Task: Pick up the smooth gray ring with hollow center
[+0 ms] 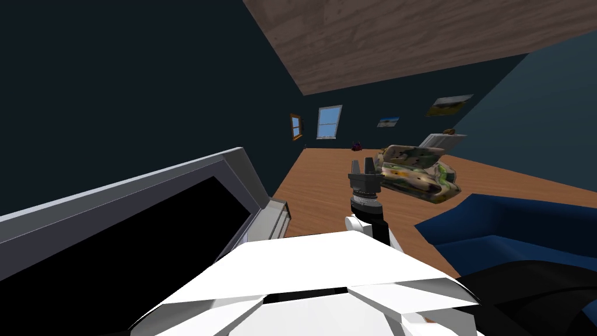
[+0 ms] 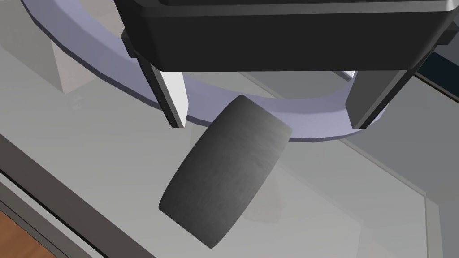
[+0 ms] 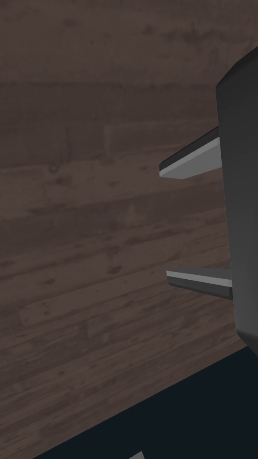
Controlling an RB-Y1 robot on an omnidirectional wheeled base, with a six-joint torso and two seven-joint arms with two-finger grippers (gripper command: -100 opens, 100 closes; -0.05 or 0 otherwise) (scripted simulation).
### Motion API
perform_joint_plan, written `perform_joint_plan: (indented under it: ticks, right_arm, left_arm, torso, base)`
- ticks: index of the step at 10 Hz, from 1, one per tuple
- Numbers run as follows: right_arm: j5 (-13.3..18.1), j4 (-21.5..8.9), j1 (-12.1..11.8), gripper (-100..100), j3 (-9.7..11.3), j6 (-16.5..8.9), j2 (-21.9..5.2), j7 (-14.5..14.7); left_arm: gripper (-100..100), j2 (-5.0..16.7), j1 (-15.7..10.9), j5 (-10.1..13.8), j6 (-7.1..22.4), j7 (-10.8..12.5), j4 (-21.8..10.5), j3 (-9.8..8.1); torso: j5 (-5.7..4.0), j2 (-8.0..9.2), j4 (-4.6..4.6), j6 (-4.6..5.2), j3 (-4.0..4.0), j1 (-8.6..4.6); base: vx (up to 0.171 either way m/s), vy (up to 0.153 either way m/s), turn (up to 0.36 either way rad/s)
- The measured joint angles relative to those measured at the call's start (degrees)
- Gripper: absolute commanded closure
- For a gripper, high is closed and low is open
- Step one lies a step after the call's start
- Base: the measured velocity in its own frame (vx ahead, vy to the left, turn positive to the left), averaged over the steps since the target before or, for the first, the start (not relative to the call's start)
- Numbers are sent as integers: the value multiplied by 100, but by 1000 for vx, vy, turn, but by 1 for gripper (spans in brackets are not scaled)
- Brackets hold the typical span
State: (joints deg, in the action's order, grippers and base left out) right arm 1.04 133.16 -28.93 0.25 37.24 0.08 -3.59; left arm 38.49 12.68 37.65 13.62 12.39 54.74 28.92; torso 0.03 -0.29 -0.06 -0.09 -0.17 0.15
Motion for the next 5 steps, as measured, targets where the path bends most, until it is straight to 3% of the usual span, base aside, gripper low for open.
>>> perform_joint_plan:
  ticks: [1, 2, 5]
  right_arm:
    - [0, 0, 0, 0, 0, 0, 0, 0]
    - [0, 0, 0, 0, 0, 0, 0, 0]
    - [0, 0, 1, 0, 0, 0, 0, 0]
  left_arm:
    - [0, 3, -7, 4, 2, -1, -15, 4]
    - [-100, 3, -6, 4, 1, -1, -14, 4]
    - [-100, -269, -145, -160, -19, -40, -297, -136]
  torso:
    - [-1, 7, 1, -2, 4, -9]
    - [-3, 13, 2, -2, 7, -17]
    - [-2, 23, 5, -1, 13, -14]
  base:
    - [0, 0, 0]
    - [-15, 19, -48]
    - [-21, 22, -69]
